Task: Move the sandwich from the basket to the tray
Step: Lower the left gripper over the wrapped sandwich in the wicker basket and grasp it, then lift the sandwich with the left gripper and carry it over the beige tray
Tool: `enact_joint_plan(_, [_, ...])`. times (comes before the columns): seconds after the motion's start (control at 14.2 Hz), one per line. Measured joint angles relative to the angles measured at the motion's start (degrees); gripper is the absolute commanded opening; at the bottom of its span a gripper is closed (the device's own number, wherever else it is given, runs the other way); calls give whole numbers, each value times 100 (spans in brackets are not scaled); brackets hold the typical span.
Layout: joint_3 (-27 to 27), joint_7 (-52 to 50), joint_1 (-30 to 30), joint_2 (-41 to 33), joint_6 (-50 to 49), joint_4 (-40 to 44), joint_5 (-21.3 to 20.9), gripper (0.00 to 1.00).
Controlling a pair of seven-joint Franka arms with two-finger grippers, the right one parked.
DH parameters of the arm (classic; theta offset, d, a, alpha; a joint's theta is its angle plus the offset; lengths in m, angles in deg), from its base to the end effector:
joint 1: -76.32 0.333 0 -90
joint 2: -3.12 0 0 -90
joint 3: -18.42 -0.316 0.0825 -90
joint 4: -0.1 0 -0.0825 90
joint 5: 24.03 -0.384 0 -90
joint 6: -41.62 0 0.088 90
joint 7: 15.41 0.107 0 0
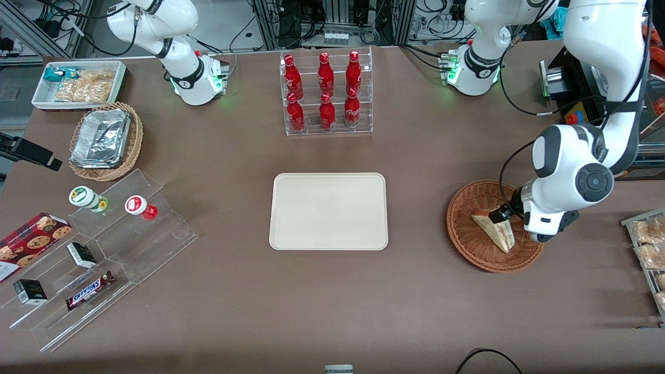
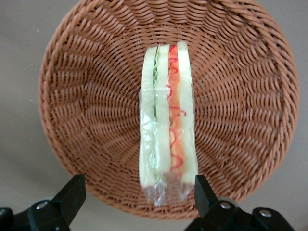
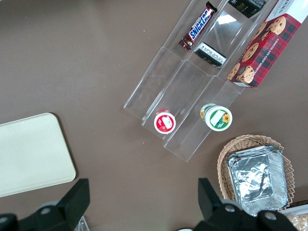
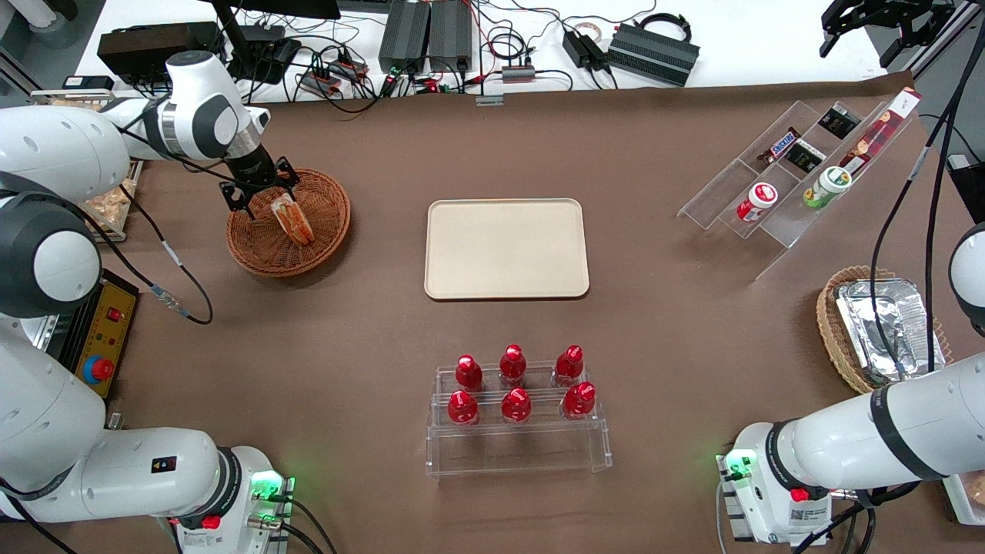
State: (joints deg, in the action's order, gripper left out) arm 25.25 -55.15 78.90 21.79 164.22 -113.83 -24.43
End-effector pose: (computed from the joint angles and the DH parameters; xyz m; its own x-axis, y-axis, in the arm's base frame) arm 0.5846 -0.0412 0.2874 0.8017 0.5779 -0.1527 0.5721 -0.8158 -0.0842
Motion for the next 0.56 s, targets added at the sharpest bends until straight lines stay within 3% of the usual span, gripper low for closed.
enact_joint_plan(0.28, [9, -344, -2, 266, 570, -138, 2, 100])
enact_joint_plan(0.35, [10, -359, -2, 321, 654, -138, 2, 88])
enact_joint_plan(0.49, [11, -387, -2, 416, 799, -139, 4, 24])
enact_joint_plan(0.56, [14, -423, -2, 460, 852, -139, 5, 12])
